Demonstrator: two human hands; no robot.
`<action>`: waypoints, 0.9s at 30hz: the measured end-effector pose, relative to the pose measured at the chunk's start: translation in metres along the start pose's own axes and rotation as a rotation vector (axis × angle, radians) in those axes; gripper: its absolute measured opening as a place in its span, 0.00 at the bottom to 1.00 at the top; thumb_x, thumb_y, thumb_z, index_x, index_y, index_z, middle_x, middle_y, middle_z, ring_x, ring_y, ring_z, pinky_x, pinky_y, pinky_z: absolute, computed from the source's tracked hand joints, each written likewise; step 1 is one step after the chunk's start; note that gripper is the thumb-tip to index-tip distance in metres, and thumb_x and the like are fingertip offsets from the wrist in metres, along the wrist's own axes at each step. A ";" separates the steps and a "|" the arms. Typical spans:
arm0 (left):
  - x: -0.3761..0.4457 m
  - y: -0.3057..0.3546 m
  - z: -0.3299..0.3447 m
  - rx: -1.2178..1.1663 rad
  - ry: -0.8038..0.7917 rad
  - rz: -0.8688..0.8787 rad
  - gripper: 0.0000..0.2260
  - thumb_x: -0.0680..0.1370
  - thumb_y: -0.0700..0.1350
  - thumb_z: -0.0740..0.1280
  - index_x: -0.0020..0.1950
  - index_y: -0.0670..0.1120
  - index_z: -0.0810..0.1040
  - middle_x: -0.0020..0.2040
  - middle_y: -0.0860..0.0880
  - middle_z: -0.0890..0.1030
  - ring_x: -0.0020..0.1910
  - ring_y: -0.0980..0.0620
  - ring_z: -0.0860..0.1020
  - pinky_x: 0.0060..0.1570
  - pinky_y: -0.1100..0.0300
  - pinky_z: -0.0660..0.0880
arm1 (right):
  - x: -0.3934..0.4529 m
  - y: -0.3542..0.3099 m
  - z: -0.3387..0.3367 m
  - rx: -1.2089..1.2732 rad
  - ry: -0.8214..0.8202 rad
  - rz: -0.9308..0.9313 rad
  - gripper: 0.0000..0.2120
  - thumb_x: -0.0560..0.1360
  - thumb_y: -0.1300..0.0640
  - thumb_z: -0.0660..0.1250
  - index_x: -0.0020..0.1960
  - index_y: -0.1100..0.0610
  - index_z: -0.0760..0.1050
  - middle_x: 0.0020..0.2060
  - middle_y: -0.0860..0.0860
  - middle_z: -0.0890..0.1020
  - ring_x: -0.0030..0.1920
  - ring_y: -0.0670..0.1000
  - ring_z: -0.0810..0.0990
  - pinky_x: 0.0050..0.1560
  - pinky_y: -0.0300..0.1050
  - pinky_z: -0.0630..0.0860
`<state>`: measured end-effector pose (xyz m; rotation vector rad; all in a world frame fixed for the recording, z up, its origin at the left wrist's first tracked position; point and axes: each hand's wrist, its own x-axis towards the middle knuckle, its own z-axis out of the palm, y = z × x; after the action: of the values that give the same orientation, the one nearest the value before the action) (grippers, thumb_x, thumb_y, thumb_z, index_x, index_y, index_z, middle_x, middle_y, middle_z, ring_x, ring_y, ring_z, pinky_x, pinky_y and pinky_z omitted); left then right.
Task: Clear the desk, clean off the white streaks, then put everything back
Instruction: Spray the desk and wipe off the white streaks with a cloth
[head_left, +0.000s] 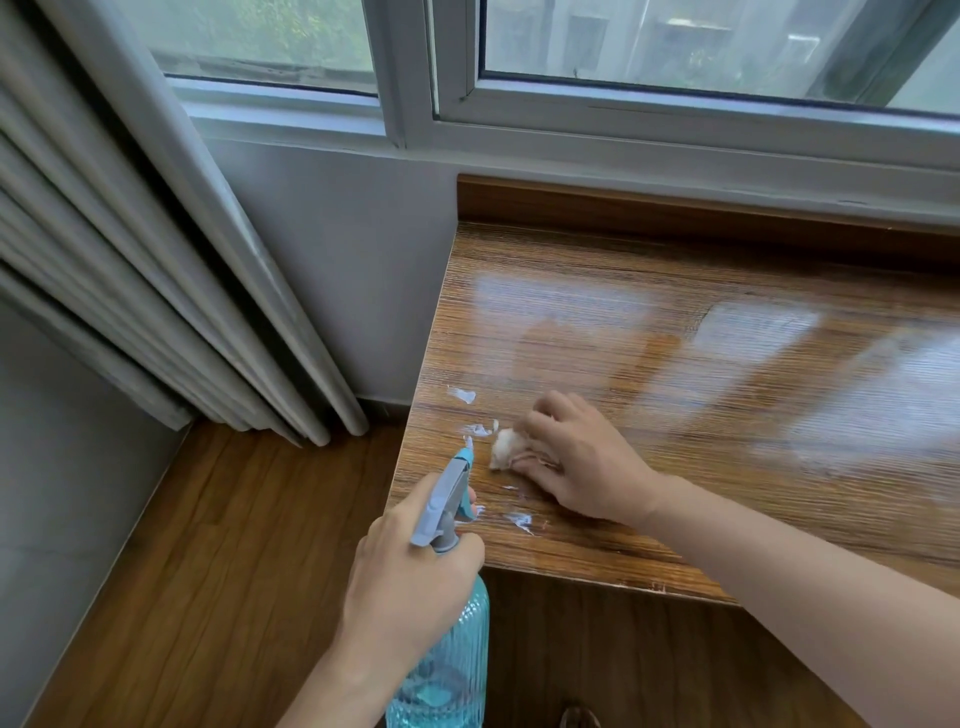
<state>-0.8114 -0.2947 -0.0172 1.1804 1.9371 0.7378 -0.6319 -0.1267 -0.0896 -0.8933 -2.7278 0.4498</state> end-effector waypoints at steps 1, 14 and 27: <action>-0.001 0.001 0.000 -0.001 0.003 0.003 0.18 0.77 0.39 0.67 0.57 0.62 0.71 0.31 0.54 0.69 0.29 0.52 0.67 0.31 0.60 0.66 | -0.005 -0.001 -0.001 0.029 -0.015 0.002 0.15 0.79 0.44 0.66 0.60 0.51 0.75 0.52 0.47 0.73 0.49 0.49 0.70 0.50 0.45 0.71; -0.003 0.003 -0.003 -0.003 0.032 0.006 0.15 0.77 0.37 0.68 0.57 0.55 0.76 0.31 0.53 0.70 0.27 0.55 0.70 0.27 0.63 0.66 | 0.033 0.020 -0.006 -0.009 0.128 0.108 0.14 0.79 0.48 0.66 0.60 0.52 0.82 0.47 0.51 0.72 0.44 0.51 0.71 0.42 0.48 0.74; -0.016 0.004 0.003 0.026 0.070 -0.014 0.15 0.76 0.37 0.67 0.56 0.56 0.74 0.32 0.53 0.68 0.28 0.52 0.69 0.28 0.63 0.65 | 0.013 -0.007 -0.005 -0.015 0.280 0.278 0.08 0.78 0.52 0.70 0.56 0.52 0.84 0.43 0.50 0.74 0.42 0.53 0.74 0.42 0.52 0.76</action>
<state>-0.8022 -0.3071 -0.0109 1.1692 2.0167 0.7578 -0.6445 -0.1228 -0.0814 -1.2450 -2.3670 0.3252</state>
